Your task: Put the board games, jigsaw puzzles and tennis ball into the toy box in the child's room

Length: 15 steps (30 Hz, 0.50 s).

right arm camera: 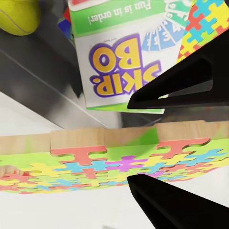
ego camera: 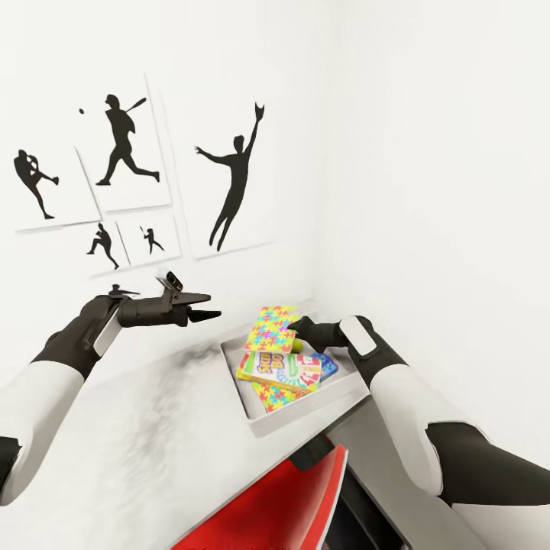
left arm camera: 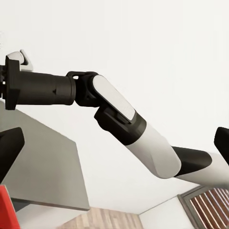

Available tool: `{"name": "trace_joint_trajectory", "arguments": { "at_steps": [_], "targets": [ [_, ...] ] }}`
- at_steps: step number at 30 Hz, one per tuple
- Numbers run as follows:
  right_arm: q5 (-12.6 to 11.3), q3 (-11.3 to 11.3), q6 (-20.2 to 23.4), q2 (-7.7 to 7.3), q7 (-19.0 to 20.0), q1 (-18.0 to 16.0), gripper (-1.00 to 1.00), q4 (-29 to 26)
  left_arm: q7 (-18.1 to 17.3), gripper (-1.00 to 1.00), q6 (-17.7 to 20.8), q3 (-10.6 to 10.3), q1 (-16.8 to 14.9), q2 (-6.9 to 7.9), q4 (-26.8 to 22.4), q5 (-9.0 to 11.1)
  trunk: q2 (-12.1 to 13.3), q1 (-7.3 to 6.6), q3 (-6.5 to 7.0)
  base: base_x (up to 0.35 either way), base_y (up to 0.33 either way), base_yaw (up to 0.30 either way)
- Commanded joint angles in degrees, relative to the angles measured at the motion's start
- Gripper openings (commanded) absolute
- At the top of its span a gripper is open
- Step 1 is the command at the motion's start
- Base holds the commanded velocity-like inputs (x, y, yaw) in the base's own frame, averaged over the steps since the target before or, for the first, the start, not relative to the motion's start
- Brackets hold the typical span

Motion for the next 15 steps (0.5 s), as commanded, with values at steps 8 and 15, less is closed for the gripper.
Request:
{"name": "trace_joint_trajectory", "arguments": {
  "at_steps": [8, 15],
  "targets": [
    [-0.7, -0.1, 0.2, -0.01, -0.6, 0.0, -1.00, -0.1, -0.4, 1.00, 0.6, -0.1, -0.1, 0.08, 0.0, 0.0, -0.1, 0.04, -0.89, 0.000, 0.000, 0.000],
    [-0.7, -0.1, 0.2, -0.06, -0.6, 0.0, -1.00, -0.1, -0.4, 1.00, 0.6, -0.1, -0.1, 0.00, 0.0, 0.0, -0.1, 0.04, -1.55, 0.000, 0.000, 0.000]
  ]
}}
